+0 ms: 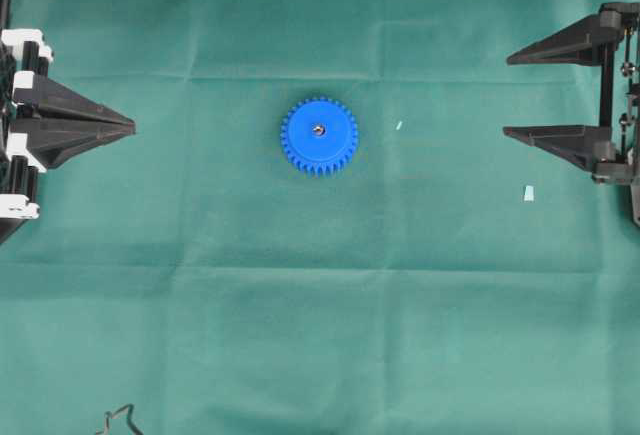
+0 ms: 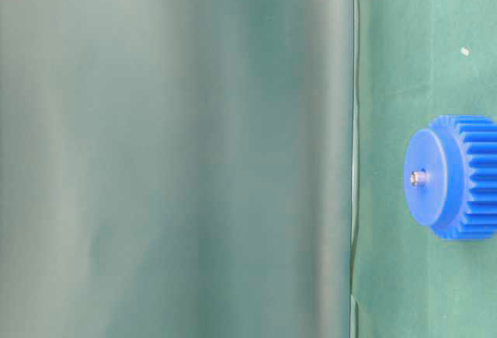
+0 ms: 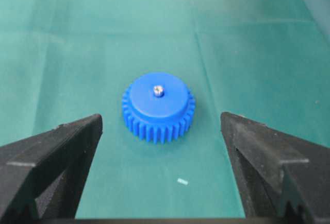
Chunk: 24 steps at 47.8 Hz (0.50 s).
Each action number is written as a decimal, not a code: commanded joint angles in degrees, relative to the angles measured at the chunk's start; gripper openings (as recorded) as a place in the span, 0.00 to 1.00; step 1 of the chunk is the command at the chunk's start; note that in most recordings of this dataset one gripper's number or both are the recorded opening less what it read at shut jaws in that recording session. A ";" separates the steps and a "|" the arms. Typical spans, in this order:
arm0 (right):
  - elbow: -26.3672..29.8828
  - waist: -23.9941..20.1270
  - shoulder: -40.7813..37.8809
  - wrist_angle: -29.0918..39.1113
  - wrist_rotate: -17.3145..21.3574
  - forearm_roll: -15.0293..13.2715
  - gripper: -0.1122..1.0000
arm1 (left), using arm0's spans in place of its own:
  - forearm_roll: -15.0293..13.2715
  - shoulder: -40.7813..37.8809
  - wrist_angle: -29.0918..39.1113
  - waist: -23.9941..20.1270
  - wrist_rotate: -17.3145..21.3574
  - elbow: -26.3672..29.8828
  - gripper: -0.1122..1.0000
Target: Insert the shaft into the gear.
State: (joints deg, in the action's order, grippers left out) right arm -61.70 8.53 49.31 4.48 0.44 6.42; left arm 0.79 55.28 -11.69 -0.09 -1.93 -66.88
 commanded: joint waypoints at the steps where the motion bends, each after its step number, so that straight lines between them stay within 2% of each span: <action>1: 0.70 -0.09 -0.53 -0.53 0.00 -0.09 0.95 | 0.18 -0.18 -0.26 0.09 -0.09 1.67 0.10; 24: 0.70 -0.09 -0.88 -0.70 -0.09 -0.09 0.95 | 0.18 -0.18 -0.26 0.09 -0.09 1.67 0.10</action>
State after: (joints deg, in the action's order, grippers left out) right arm -61.70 8.53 48.60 4.39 0.44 6.42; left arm 0.88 55.28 -11.69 -0.09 -1.93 -66.88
